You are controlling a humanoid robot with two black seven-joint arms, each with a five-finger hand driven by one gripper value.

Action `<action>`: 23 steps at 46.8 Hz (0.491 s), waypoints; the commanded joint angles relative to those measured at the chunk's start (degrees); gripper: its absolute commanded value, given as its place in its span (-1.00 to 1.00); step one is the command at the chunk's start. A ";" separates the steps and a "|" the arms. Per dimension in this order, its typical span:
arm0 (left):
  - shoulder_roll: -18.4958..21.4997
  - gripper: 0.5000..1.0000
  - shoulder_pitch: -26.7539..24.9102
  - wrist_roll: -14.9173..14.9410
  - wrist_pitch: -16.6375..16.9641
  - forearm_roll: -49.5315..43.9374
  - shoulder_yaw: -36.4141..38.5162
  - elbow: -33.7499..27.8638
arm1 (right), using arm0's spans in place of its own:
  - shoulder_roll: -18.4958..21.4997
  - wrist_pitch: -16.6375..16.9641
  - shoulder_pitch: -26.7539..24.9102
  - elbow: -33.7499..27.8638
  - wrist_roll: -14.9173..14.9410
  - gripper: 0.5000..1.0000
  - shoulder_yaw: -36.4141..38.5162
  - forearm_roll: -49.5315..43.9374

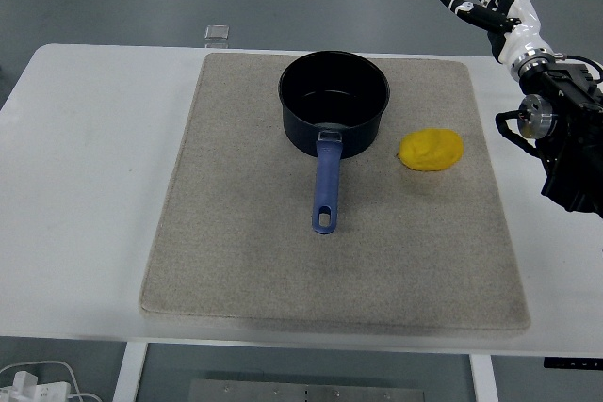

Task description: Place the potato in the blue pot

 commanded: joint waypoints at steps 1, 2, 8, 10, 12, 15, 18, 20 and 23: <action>0.00 0.99 -0.04 -0.01 0.00 0.03 0.01 -0.08 | 0.00 0.15 -0.09 0.01 0.00 0.78 -0.16 -0.05; 0.00 0.99 -0.04 -0.01 0.00 0.03 0.01 -0.08 | 0.00 0.15 -0.09 0.01 0.00 0.78 -0.25 -0.05; 0.00 0.99 -0.03 -0.01 0.00 0.03 0.01 0.01 | 0.00 0.68 -0.44 0.88 0.00 0.78 -0.68 -0.31; 0.00 0.99 -0.04 -0.01 0.00 0.03 0.01 0.01 | 0.00 1.03 -0.53 1.85 0.00 0.78 -0.86 -0.92; 0.00 0.99 -0.03 -0.01 0.00 0.03 0.01 0.01 | 0.00 1.12 -0.70 2.64 0.00 0.78 -1.04 -2.33; 0.00 0.99 -0.04 0.08 0.00 0.03 0.01 0.01 | 0.00 1.03 -1.32 2.91 0.00 0.78 -1.65 -4.88; 0.00 0.99 0.05 -0.01 0.00 0.03 0.01 0.01 | 0.00 1.21 -1.41 3.00 0.00 0.78 -1.74 -6.81; 0.00 0.99 0.05 0.08 0.00 0.03 0.01 0.01 | 0.00 1.56 -1.49 3.00 0.00 0.78 -1.83 -7.95; 0.00 0.99 0.05 0.08 0.00 0.03 0.01 0.01 | 0.00 2.70 -1.50 3.00 0.18 0.78 -2.70 -9.80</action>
